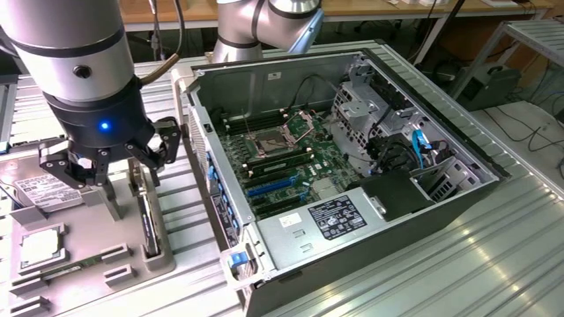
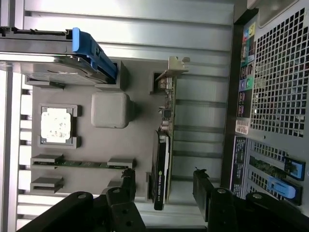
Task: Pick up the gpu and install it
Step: 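Pick up the gpu and move the gpu toward the slot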
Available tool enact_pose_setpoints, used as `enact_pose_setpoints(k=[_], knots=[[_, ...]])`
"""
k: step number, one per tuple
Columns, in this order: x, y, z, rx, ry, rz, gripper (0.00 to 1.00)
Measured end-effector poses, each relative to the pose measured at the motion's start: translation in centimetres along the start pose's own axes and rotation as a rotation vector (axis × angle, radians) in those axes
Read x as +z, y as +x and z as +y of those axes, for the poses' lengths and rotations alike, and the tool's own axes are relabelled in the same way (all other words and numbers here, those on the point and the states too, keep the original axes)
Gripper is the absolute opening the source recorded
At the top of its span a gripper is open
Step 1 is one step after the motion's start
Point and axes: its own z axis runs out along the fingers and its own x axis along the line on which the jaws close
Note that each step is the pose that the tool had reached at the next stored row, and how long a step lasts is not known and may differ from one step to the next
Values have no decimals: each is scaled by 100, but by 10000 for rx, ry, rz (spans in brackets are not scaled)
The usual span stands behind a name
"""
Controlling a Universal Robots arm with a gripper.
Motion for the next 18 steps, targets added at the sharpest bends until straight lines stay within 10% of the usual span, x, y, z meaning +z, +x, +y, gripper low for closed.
enact_pose_setpoints(k=[18], knots=[[305, 1, -20, -1, 0, 11, 60]])
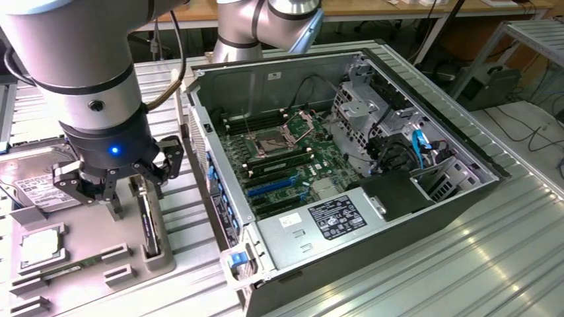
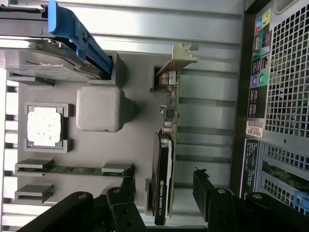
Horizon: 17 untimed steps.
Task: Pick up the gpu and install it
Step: 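Pick up the gpu and move the gpu toward the slot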
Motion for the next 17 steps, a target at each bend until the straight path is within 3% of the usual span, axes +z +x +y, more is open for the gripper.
enact_pose_setpoints(k=[14, 17], knots=[[138, 0, -4, 0, 26, 6, 60], [155, 0, -3, 0, 82, 11, 60]])
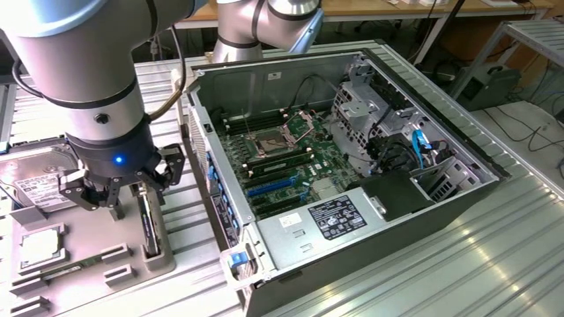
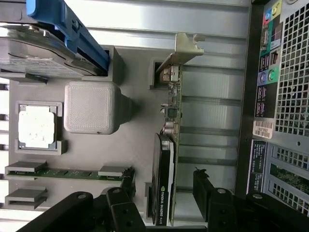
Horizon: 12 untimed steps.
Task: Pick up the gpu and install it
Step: 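Pick up the gpu and move the gpu toward the slot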
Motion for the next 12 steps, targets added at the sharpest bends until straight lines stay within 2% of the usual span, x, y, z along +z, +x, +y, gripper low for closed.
enact_pose_setpoints(k=[7, 12], knots=[[42, -5, 65, 0, 130, 8, 60], [91, -7, 89, -1, 173, 13, 60]])
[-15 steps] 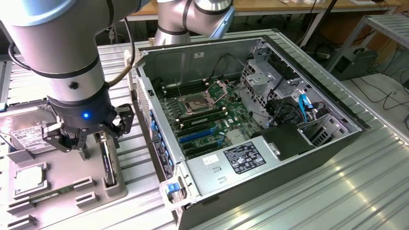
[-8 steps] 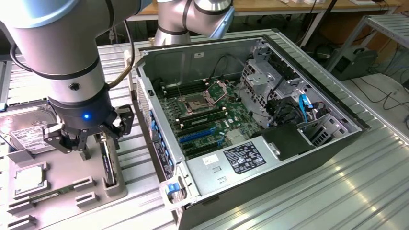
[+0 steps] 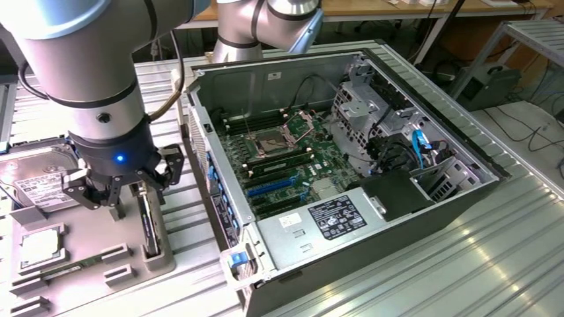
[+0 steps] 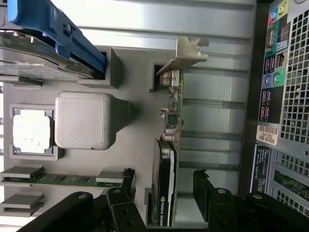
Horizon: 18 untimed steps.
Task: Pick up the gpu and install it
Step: 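Pick up the gpu and move the gpu toward the slot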
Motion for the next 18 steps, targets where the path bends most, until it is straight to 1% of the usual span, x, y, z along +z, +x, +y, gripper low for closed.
enact_pose_setpoints(k=[9, 12, 15, 18], knots=[[118, 0, 1, 1, 5, 10, 60], [148, 1, 10, 3, 17, 15, 60], [174, -2, 42, 2, 34, 15, 60], [210, -3, 43, 1, 43, 21, 60]])
